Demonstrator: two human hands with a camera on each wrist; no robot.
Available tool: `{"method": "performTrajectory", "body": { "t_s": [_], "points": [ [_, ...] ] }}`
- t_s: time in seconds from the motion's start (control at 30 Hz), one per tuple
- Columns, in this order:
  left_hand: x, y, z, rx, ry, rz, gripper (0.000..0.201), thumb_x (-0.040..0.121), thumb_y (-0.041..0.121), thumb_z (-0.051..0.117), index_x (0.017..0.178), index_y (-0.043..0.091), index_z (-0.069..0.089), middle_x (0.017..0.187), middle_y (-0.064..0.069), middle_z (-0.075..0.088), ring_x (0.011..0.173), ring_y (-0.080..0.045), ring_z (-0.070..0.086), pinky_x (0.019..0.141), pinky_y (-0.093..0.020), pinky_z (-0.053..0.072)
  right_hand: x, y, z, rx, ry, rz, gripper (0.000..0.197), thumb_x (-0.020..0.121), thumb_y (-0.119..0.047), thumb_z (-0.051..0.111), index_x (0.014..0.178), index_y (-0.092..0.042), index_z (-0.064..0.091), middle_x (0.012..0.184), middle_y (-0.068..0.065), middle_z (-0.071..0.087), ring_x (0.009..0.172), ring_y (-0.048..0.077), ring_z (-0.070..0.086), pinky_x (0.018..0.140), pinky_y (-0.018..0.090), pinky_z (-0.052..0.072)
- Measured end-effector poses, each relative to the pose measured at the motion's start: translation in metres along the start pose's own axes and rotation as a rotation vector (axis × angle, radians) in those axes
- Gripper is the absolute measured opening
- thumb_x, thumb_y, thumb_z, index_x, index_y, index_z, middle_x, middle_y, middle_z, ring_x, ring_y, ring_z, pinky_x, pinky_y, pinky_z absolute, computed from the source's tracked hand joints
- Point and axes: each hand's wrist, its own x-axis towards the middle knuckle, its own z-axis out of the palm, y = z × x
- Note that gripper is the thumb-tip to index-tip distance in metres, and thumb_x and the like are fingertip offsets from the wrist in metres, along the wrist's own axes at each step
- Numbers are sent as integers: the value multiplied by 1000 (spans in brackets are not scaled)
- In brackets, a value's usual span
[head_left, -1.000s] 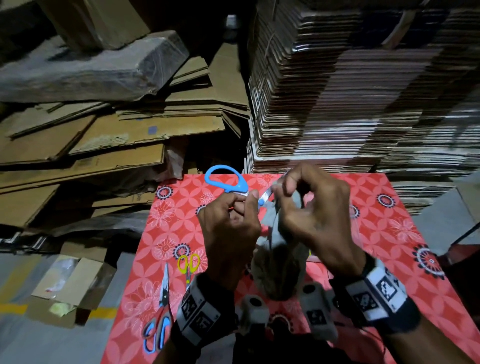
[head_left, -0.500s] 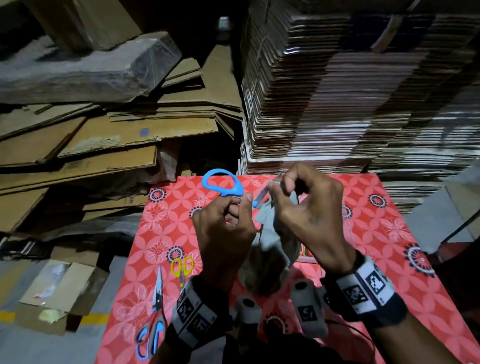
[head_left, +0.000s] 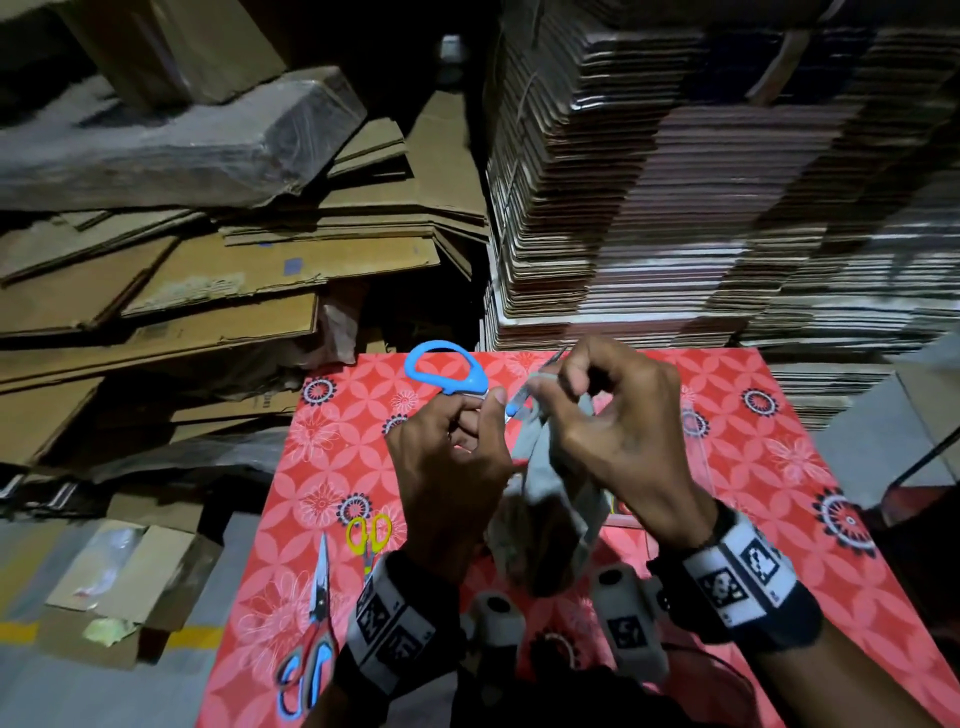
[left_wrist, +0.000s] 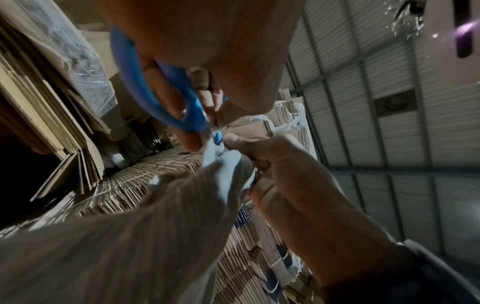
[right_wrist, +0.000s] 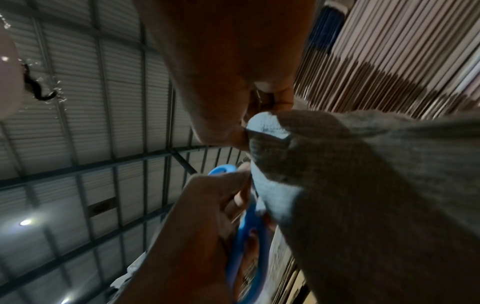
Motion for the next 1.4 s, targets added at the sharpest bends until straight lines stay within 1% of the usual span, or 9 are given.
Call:
{"method": "performTrajectory", "body": {
  "t_s": [0.1, 0.2, 0.37, 0.6, 0.87, 1.07, 1.17, 1.27, 1.4],
  "points": [
    [0, 1, 0, -22, 9, 19, 39, 93, 41, 63, 68, 13, 73, 52, 13, 58, 48, -9, 57, 57, -38, 53, -1, -1, 1, -32, 33, -37, 40, 81, 1, 80, 66, -15, 46, 65, -4, 60, 63, 7, 60, 59, 31, 48],
    [-2, -2, 0, -27, 7, -10, 41, 93, 44, 62, 70, 13, 74, 52, 13, 57, 47, -8, 55, 56, -42, 53, -17, -9, 9, -12, -53, -51, 42, 80, 2, 80, 66, -17, 46, 70, -3, 64, 67, 13, 64, 61, 34, 49],
    [-1, 1, -3, -79, -13, 24, 38, 95, 38, 64, 70, 11, 74, 53, 10, 60, 46, -5, 55, 51, -35, 50, 1, -2, -5, -44, 42, -25, 41, 80, 1, 81, 66, -15, 46, 62, -6, 57, 60, 4, 56, 59, 21, 42],
    [2, 6, -6, -109, -16, 20, 33, 95, 29, 68, 69, 9, 72, 51, 12, 57, 44, -5, 54, 48, -33, 47, 8, -4, -10, -54, 13, -30, 43, 81, -4, 82, 65, -20, 45, 63, -1, 60, 61, 19, 64, 58, 40, 50],
    [3, 6, -8, -185, -26, -20, 34, 96, 31, 69, 71, 8, 72, 49, 2, 59, 41, -18, 58, 45, -39, 47, 9, -4, -10, -62, 18, -81, 43, 80, 0, 82, 64, -17, 46, 64, -4, 58, 63, 4, 59, 59, 28, 48],
    [0, 7, -10, -188, -22, -23, 33, 96, 30, 70, 71, 8, 72, 48, 10, 53, 40, -5, 47, 47, -24, 38, 6, -8, -8, -38, -69, -120, 42, 81, -1, 80, 64, -18, 46, 66, 2, 61, 64, 21, 66, 56, 41, 48],
    [0, 6, -10, -197, -21, -36, 35, 96, 30, 70, 71, 6, 72, 49, 5, 57, 40, -15, 53, 43, -32, 42, 11, -10, -11, -84, -29, -141, 42, 80, 0, 78, 64, -20, 45, 65, 3, 59, 63, 23, 63, 56, 40, 46],
    [-2, 7, -10, -194, -15, -27, 37, 95, 31, 69, 69, 6, 71, 47, 7, 56, 39, -9, 51, 44, -29, 41, -4, -16, -4, -38, -98, -174, 44, 80, 3, 79, 63, -20, 46, 66, -1, 60, 67, 18, 68, 58, 38, 49],
    [0, 11, -10, -194, -28, -34, 35, 97, 29, 69, 70, 7, 71, 48, 5, 57, 39, -17, 57, 42, -36, 45, 16, -7, -19, -68, 13, -105, 40, 81, 0, 80, 62, -16, 48, 66, 1, 64, 68, 7, 68, 60, 34, 52]
  ]
}}
